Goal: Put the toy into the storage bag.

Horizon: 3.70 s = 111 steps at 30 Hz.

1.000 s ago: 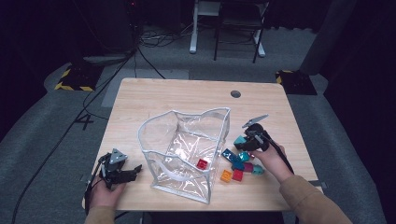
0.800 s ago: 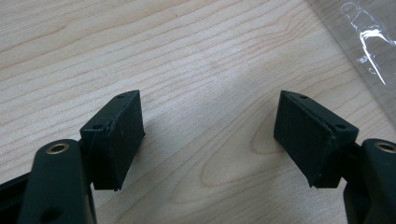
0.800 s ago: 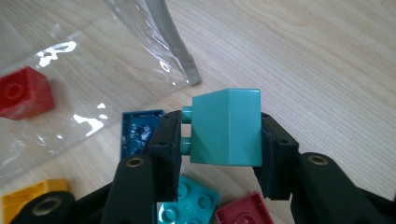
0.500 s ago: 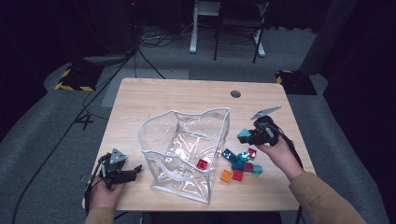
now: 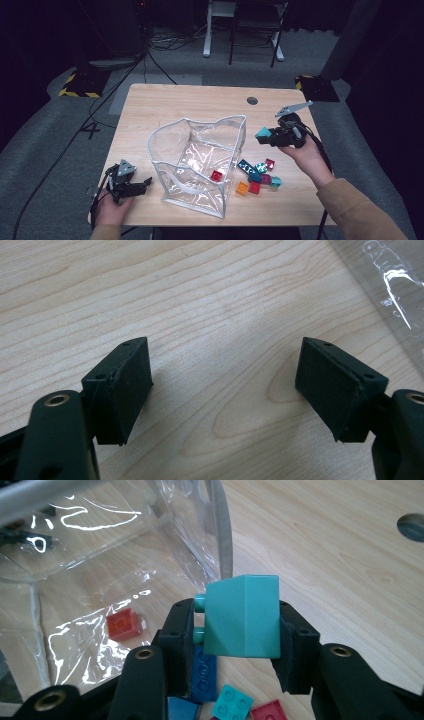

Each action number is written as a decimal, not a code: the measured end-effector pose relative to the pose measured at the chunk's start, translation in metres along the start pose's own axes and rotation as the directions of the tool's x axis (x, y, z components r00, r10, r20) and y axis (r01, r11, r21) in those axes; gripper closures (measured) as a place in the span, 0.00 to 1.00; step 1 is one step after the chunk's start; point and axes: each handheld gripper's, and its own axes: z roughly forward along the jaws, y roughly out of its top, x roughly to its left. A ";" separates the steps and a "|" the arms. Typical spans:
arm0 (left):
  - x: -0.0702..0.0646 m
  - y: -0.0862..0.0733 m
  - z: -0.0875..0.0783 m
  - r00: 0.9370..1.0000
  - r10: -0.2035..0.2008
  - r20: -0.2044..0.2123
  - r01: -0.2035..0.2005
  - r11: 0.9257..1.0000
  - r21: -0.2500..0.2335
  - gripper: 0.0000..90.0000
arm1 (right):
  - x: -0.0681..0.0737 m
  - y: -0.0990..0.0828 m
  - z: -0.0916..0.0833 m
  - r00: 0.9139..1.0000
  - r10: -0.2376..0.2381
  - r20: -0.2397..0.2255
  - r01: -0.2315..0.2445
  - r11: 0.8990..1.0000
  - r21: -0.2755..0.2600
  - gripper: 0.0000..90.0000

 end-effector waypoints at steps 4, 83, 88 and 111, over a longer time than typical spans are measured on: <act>0.000 0.000 0.000 1.000 0.000 0.000 0.000 1.000 0.000 0.26 | 0.004 0.007 -0.011 1.000 -0.009 -0.001 0.009 1.000 -0.024 0.63; 0.000 0.001 0.002 1.000 0.008 0.007 -0.008 1.000 0.005 0.21 | 0.157 0.145 0.140 0.945 -0.274 -0.180 0.322 0.882 0.345 0.63; 0.000 0.001 0.002 1.000 0.007 0.008 -0.007 1.000 0.006 0.21 | 0.164 0.137 0.149 0.932 -0.301 -0.200 0.358 0.844 0.398 0.63; 0.000 0.001 0.002 1.000 0.008 0.007 -0.008 1.000 0.004 0.21 | 0.164 0.134 0.130 0.920 -0.299 -0.255 0.379 0.844 0.379 0.55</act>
